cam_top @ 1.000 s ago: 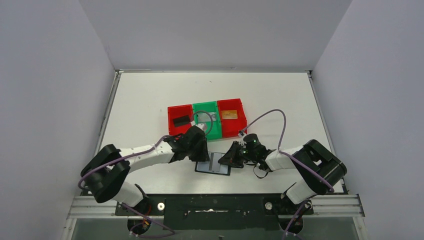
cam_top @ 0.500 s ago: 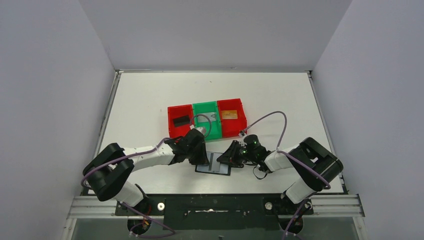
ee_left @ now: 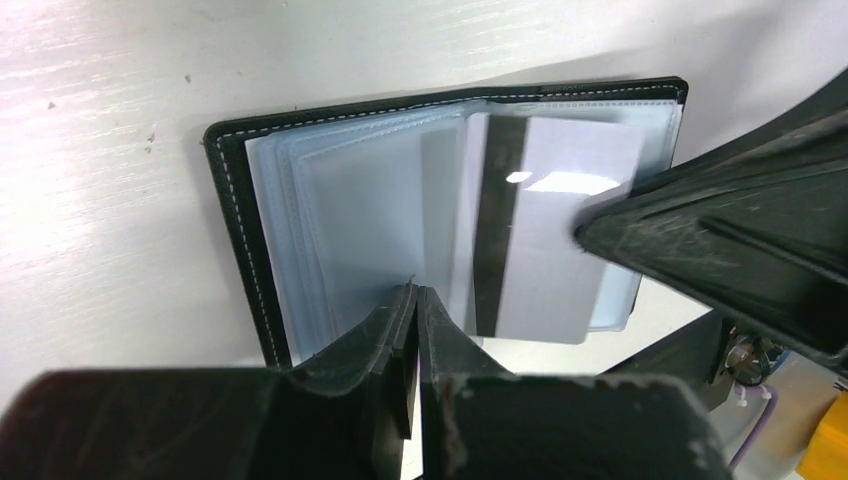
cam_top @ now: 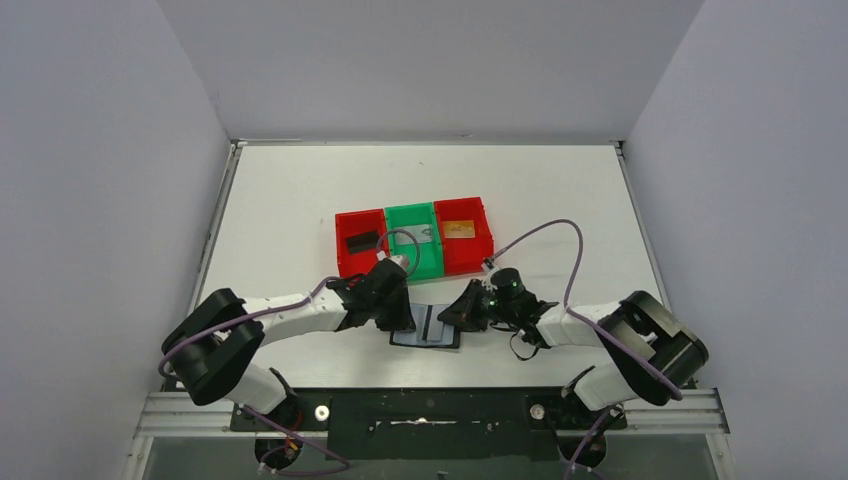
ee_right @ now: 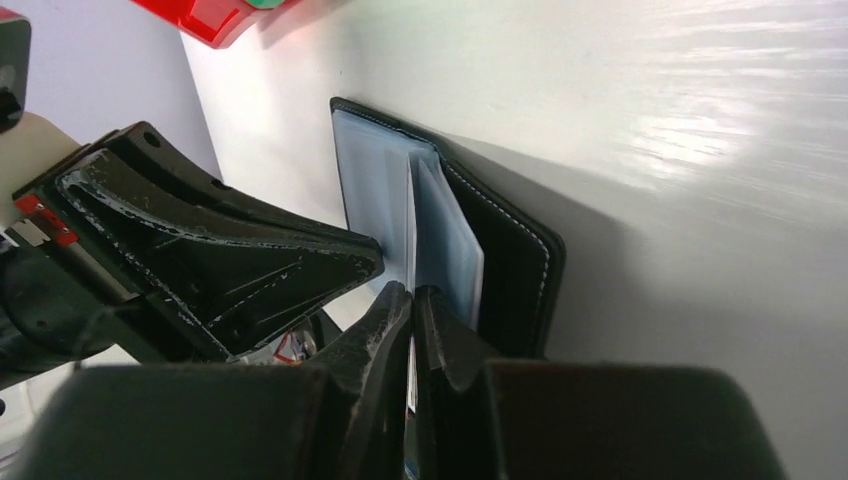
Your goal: Take the credit cards out of the card holder
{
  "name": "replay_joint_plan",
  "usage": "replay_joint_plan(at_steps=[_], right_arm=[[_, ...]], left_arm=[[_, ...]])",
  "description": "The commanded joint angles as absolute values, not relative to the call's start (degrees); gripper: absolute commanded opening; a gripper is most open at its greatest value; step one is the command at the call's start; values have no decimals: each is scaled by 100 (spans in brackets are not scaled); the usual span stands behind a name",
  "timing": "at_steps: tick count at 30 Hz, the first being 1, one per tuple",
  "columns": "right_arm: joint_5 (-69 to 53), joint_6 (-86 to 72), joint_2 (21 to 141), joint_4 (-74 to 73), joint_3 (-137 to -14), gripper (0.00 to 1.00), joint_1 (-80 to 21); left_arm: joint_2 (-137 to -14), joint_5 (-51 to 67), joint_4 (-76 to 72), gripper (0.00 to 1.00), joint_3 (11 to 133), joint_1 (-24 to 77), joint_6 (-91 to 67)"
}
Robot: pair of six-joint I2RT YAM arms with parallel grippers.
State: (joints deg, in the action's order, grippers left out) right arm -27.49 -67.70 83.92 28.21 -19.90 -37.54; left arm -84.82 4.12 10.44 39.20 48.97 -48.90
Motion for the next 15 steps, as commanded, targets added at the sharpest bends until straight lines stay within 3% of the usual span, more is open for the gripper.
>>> replay_joint_plan(at_steps=[1,7,15], right_arm=[[-2329,-6246,7754,1795,-2102,0,-3562],[-2368,-5752,7254,1091,-2381,0,-3476],[-2432,-5407,7076,1208,-2575,0,-3480]], left_arm=[[-8273,173,1406,5,3809,4892,-4817],[-8117,158,1378,8,3911,4884,-4757],[-7830,-7,1490,14,4141,4880,-4639]])
